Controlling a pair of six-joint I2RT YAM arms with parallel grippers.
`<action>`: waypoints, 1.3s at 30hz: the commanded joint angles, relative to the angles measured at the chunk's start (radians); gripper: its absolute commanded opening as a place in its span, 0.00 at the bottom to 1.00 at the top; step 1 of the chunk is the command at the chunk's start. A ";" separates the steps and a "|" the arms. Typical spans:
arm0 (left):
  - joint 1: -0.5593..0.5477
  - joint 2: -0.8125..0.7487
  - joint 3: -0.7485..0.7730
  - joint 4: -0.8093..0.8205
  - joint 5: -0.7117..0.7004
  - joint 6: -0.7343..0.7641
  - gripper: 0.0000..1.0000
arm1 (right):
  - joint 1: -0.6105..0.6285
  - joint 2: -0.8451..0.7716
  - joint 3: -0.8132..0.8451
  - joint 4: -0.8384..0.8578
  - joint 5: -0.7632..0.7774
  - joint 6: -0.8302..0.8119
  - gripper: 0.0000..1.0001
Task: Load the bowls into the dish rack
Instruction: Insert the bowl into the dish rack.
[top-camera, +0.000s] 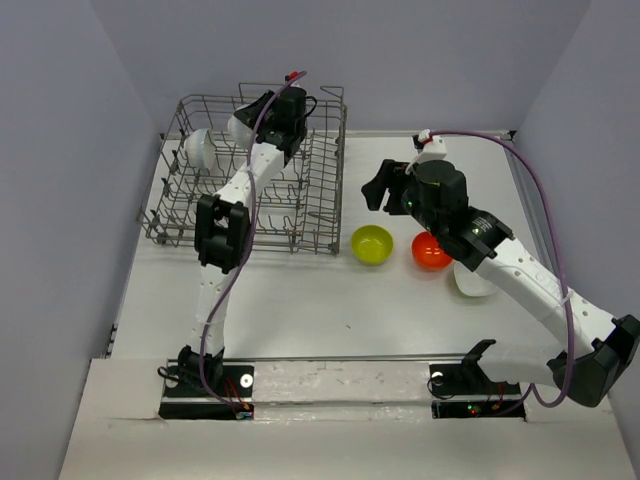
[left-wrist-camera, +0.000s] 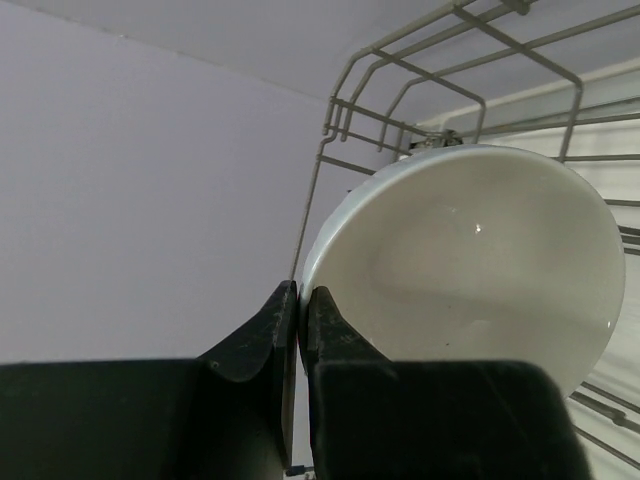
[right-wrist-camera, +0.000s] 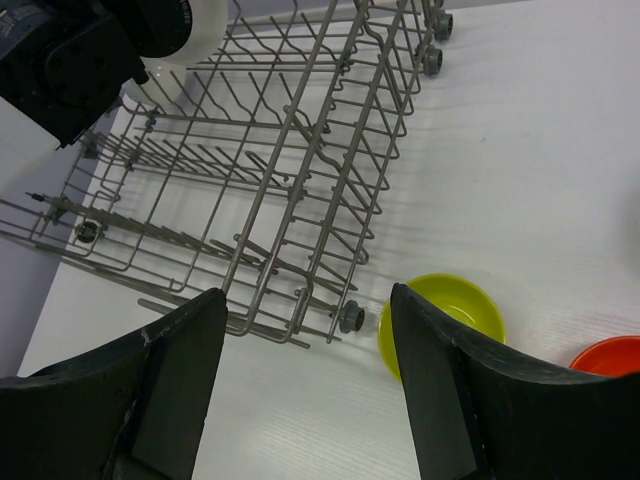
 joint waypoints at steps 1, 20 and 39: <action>0.004 -0.141 0.095 -0.148 0.085 -0.178 0.00 | 0.012 -0.035 -0.004 0.015 0.003 0.007 0.72; 0.107 -0.323 0.099 -0.439 0.680 -0.787 0.00 | 0.012 -0.069 0.006 0.007 -0.024 0.015 0.72; 0.087 -0.341 0.166 -0.375 0.292 -0.854 0.00 | 0.012 -0.089 -0.005 0.007 -0.047 0.039 0.72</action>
